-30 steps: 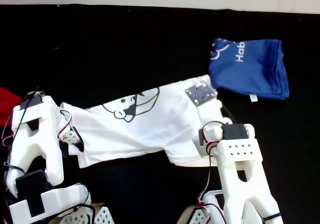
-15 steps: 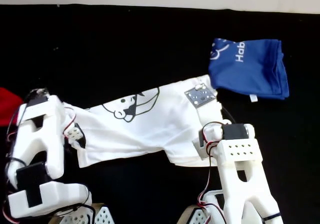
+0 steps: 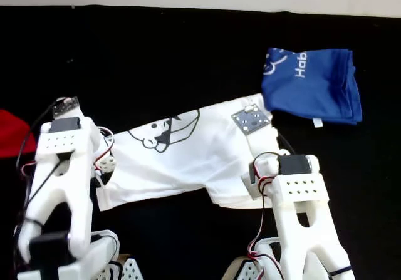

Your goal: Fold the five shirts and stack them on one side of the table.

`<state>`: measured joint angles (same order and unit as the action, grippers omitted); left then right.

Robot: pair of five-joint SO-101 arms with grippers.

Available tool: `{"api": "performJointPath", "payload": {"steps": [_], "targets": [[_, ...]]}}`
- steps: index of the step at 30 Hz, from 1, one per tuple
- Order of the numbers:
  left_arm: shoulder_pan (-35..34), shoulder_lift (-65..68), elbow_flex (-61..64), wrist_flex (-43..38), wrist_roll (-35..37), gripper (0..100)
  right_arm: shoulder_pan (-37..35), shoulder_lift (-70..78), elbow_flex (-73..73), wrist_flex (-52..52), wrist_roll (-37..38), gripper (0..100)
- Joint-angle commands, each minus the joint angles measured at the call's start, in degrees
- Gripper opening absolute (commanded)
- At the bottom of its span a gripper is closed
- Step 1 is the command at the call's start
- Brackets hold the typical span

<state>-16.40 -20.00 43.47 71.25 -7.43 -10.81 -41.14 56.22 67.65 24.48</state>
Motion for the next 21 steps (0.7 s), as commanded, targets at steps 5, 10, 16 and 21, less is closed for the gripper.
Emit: {"api": "performJointPath", "payload": {"steps": [5, 10, 16, 21], "targets": [[2.24, -3.47, 0.22, 9.85, -6.07, 1, -0.04, 0.04, -0.48, -0.04, -0.70, 5.1], [6.11, -3.47, 2.42, 10.55, -10.11, 2, -0.04, 0.04, -0.75, 0.22, -0.70, 5.1], [6.11, -3.47, 4.97, 9.93, -10.11, 18, -0.13, 0.04, -0.84, 0.31, -0.70, 5.1], [6.02, -3.91, 1.19, 10.81, -10.11, 20, -0.22, -0.04, -0.92, 0.31, -0.70, 5.1]]}}
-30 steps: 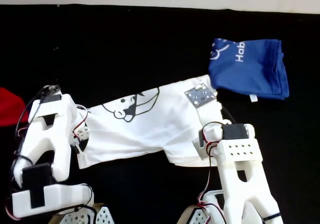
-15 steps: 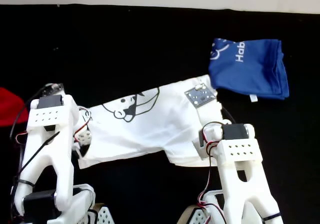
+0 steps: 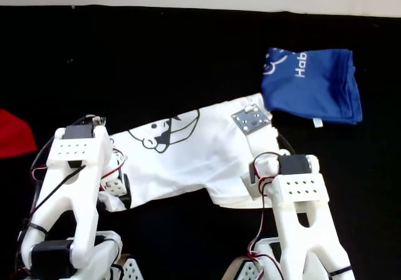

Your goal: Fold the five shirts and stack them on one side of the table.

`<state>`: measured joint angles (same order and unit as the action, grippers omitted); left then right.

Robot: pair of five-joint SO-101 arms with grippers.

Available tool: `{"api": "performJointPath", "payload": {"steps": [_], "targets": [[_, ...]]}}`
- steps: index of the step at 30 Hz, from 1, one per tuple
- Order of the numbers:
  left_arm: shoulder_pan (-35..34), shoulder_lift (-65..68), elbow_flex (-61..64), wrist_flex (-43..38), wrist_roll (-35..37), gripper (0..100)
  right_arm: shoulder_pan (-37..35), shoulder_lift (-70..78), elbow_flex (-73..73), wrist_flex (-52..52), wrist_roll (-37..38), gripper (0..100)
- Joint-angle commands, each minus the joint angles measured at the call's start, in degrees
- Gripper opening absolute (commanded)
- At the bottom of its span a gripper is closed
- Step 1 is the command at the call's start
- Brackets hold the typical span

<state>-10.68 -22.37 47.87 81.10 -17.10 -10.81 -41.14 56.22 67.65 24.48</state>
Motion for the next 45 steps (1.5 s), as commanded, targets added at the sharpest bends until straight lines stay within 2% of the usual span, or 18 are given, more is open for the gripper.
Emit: {"api": "performJointPath", "payload": {"steps": [1, 6, 11, 13, 15, 19, 24, 29, 35, 40, 45], "targets": [[0.31, -1.54, -4.88, 1.93, -0.44, 20, -0.22, -0.04, -0.92, 0.31, -0.70, 5.1], [0.31, -1.54, -16.40, 7.12, -0.18, 20, -0.22, -0.04, -4.53, 0.40, -1.05, 5.1], [0.31, -1.10, -23.25, 7.56, 0.00, 19, -0.31, 4.26, -15.25, 0.40, -7.82, 5.1], [-0.13, -0.92, -22.02, 4.84, 0.00, 12, -0.40, 10.07, -19.56, 0.40, -7.91, 5.1], [-1.54, 0.48, -18.33, -1.76, 0.00, 1, -0.84, 17.10, -23.52, 0.48, -7.91, 5.1], [-4.88, 8.40, -12.79, -13.80, -0.26, 3, -5.32, 29.67, -32.13, 1.54, -8.35, 5.1], [-5.23, 19.47, -15.96, -18.64, 0.00, 1, -9.80, 41.01, -41.89, 0.13, -8.62, 5.1], [-7.43, 30.81, -27.38, -18.99, 0.00, 1, -8.40, 53.23, -48.84, -5.14, -8.62, 5.1], [-7.87, 45.41, -47.34, -9.85, -0.09, 1, -4.97, 67.74, -61.05, -10.15, -8.53, 5.1], [-7.78, 54.99, -65.01, 0.35, 0.00, 1, -4.09, 74.15, -72.57, -4.26, -8.62, 5.1], [-7.60, 58.24, -78.02, 8.53, 0.00, 1, -4.62, 74.33, -78.64, -1.36, -8.62, 5.1]]}}
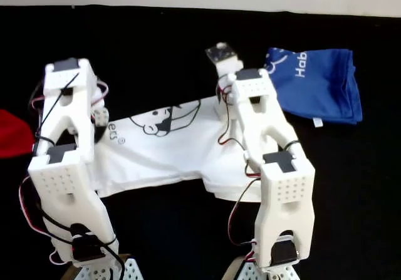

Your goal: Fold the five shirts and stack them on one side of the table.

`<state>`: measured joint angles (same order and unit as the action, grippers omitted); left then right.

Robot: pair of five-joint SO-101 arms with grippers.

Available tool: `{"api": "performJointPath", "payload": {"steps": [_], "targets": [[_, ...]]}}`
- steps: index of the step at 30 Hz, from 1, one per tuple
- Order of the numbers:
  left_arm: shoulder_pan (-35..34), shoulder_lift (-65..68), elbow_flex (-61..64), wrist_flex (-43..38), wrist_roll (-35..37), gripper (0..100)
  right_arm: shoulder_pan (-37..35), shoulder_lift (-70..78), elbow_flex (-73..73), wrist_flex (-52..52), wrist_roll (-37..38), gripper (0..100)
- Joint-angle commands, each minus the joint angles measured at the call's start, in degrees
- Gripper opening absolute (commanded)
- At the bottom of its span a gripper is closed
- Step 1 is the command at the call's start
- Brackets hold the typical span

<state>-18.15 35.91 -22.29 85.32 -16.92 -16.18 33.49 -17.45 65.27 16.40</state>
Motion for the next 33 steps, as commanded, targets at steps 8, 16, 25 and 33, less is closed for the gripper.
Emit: {"api": "performJointPath", "payload": {"steps": [8, 16, 25, 33], "targets": [[2.33, -6.55, -9.80, 14.86, -0.26, 1, -0.92, -0.57, -14.20, 13.93, -0.62, 5.1], [1.89, -30.46, 20.97, 5.80, -0.53, 1, -0.92, -5.93, -29.76, 28.18, -0.62, 5.1], [-1.54, -50.68, 72.57, -35.78, -0.53, 1, -3.47, -19.82, -27.12, 35.91, -0.62, 0.5], [-4.35, -52.09, 79.60, -43.34, -0.53, 1, -6.11, -39.43, 8.13, 30.90, -0.44, 0.8]]}}
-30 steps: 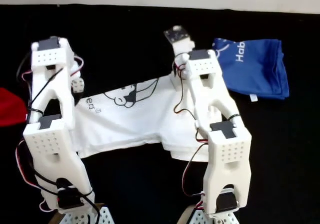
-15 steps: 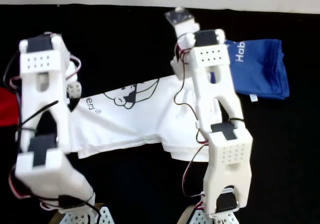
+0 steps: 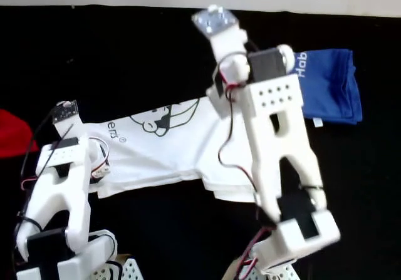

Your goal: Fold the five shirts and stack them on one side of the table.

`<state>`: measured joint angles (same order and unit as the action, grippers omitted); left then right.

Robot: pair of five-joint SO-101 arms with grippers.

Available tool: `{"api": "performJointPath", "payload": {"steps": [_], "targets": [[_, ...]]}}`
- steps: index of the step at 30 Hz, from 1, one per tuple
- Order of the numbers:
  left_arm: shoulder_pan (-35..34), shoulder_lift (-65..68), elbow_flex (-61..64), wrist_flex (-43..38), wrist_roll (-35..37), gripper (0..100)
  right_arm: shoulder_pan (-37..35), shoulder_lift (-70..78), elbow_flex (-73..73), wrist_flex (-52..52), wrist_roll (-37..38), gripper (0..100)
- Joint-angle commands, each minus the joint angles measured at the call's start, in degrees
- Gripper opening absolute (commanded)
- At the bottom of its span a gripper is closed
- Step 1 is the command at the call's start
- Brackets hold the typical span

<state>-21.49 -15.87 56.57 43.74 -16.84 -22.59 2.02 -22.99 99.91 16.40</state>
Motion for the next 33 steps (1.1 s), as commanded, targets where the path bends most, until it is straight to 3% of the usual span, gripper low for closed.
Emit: {"api": "performJointPath", "payload": {"steps": [1, 9, 14, 21, 26, 33], "targets": [[-1.01, -0.31, 0.84, -1.76, -0.62, 1, 0.84, -10.42, 19.30, -6.37, -0.44, 0.8], [-0.92, -0.57, 2.42, -2.11, -0.44, 1, 1.45, -25.80, 65.01, -36.79, -0.18, 0.9], [-0.92, -0.40, 2.42, -2.11, -0.44, 1, 1.54, -23.16, 76.09, -49.45, 2.90, 3.5], [-0.92, -0.31, 2.51, -2.46, -0.44, 1, 5.58, -17.36, 76.26, -48.92, 5.36, 7.4], [-1.01, -0.31, 2.59, -2.81, -0.35, 1, 10.86, -17.36, 74.24, -41.36, 14.95, 7.4], [-1.01, -0.31, 2.59, -2.81, -0.35, 1, 10.24, -17.45, 61.32, -29.93, 15.56, 7.7]]}}
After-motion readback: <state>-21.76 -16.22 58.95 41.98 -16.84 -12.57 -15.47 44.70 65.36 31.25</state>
